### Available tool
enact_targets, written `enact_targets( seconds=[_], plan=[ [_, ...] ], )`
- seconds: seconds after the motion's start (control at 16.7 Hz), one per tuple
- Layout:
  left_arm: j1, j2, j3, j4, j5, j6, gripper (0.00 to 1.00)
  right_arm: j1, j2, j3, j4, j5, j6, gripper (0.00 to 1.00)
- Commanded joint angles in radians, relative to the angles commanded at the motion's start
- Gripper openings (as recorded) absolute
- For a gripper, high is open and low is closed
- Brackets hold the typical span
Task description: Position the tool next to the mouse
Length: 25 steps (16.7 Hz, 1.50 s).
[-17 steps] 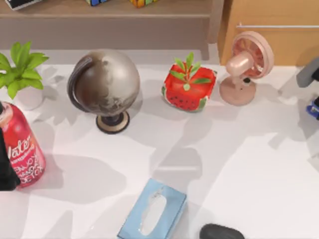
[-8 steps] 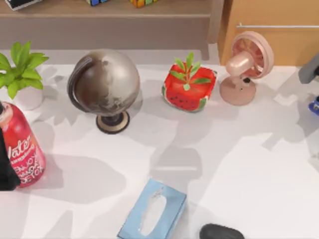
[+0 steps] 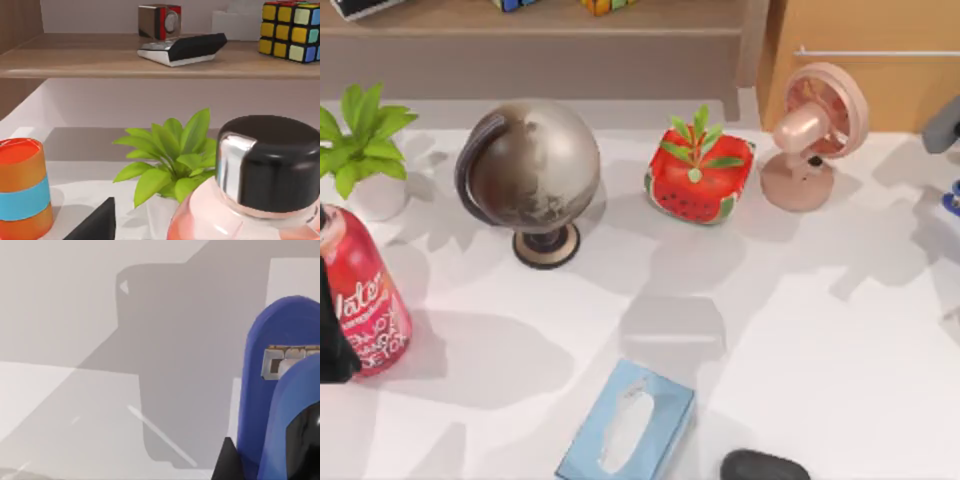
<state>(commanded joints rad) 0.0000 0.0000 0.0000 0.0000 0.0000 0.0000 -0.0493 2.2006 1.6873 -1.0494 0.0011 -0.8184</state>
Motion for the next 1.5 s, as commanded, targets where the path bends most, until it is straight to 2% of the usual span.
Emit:
enact_targets(
  seconds=[0.24, 0.54, 0.78, 1.26, 1.5],
  plan=[
    [0.0, 0.0, 0.0, 0.0, 0.0, 0.0, 1.0, 0.077, -0.078, -0.006, 0.001, -0.003, 0.137, 0.0],
    [0.0, 0.0, 0.0, 0.0, 0.0, 0.0, 1.0, 0.193, -0.211, -0.084, 0.024, 0.001, 0.491, 0.0],
    [0.0, 0.0, 0.0, 0.0, 0.0, 0.0, 1.0, 0.27, -0.255, -0.115, 0.035, 0.003, 0.689, 0.0],
    [0.0, 0.0, 0.0, 0.0, 0.0, 0.0, 1.0, 0.407, -0.218, -0.142, 0.038, 0.017, 1.062, 0.0],
    [0.0, 0.0, 0.0, 0.0, 0.0, 0.0, 1.0, 0.522, -0.157, -0.131, 0.019, 0.015, 1.279, 0.0]
  ],
)
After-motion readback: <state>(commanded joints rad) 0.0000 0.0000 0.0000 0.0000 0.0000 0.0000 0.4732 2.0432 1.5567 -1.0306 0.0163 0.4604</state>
